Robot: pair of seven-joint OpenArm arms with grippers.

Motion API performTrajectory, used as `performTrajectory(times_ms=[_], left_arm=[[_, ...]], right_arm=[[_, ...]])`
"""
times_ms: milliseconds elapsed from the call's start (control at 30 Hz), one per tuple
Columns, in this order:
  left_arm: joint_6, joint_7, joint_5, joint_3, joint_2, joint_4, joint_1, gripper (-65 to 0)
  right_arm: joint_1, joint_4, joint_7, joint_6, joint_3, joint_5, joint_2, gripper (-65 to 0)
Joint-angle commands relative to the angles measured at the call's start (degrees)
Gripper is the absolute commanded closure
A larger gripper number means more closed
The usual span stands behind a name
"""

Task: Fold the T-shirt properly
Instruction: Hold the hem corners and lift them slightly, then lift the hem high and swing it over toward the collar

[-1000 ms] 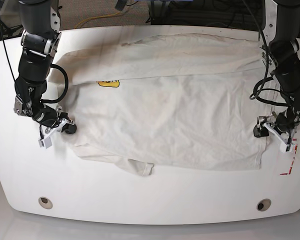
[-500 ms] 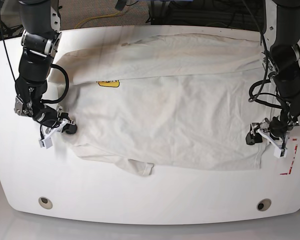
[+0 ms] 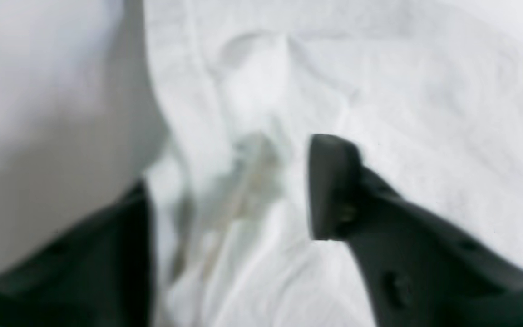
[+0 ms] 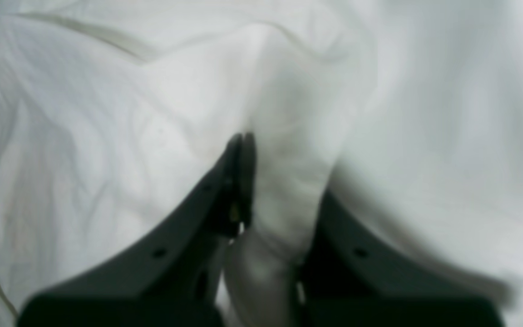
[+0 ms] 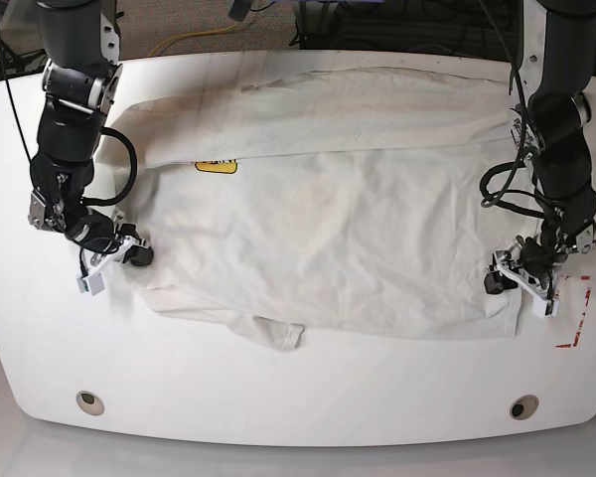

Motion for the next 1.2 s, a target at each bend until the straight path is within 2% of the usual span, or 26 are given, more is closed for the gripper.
performTrajectory(times_ms=[0, 100, 233, 500, 667, 800, 933, 1167], left_arm=[[0.1, 0.2, -0.3, 0.1, 0.4, 0.4, -1.6, -17.8], [1.9, 0.1, -0.3, 0.1, 0.5, 0.4, -1.6, -0.4], [4.0, 0.3, -0.5, -0.6, 0.5, 0.4, -1.6, 0.0], [4.2, 0.7, -0.4, -2.9, 0.5, 0.4, -1.2, 0.0], [4.3, 6.2, -0.4, -2.9, 0.1, 1.3, -1.2, 0.0], [4.3, 11.1, -0.4, -3.1, 0.5, 12.3, 0.7, 0.0], [4.3, 17.0, -0.4, -3.1, 4.0, 26.7, 4.2, 0.0], [4.3, 27.5, -0.2, -2.7, 8.1, 47.7, 6.2, 0.0]], right_arm=[[1.5, 0.9, 0.9, 0.6, 0.1, 1.5, 1.0, 0.0], [1.5, 0.9, 0.9, 0.6, 0.1, 1.5, 1.0, 0.0], [1.5, 1.0, 0.9, 0.6, 0.1, 1.2, 1.0, 0.0], [1.7, 1.0, 1.0, 0.6, 0.1, 1.5, 1.4, 0.0], [2.0, 1.1, 1.0, 0.6, 0.1, 1.2, 1.9, 0.0], [2.5, 1.1, 1.0, 0.6, 0.0, 1.2, 3.0, 0.0], [4.0, 3.9, 0.6, 0.6, 0.0, 1.1, 3.8, 0.0], [7.5, 11.5, -5.4, 0.6, 0.0, 1.1, 5.0, 0.0]])
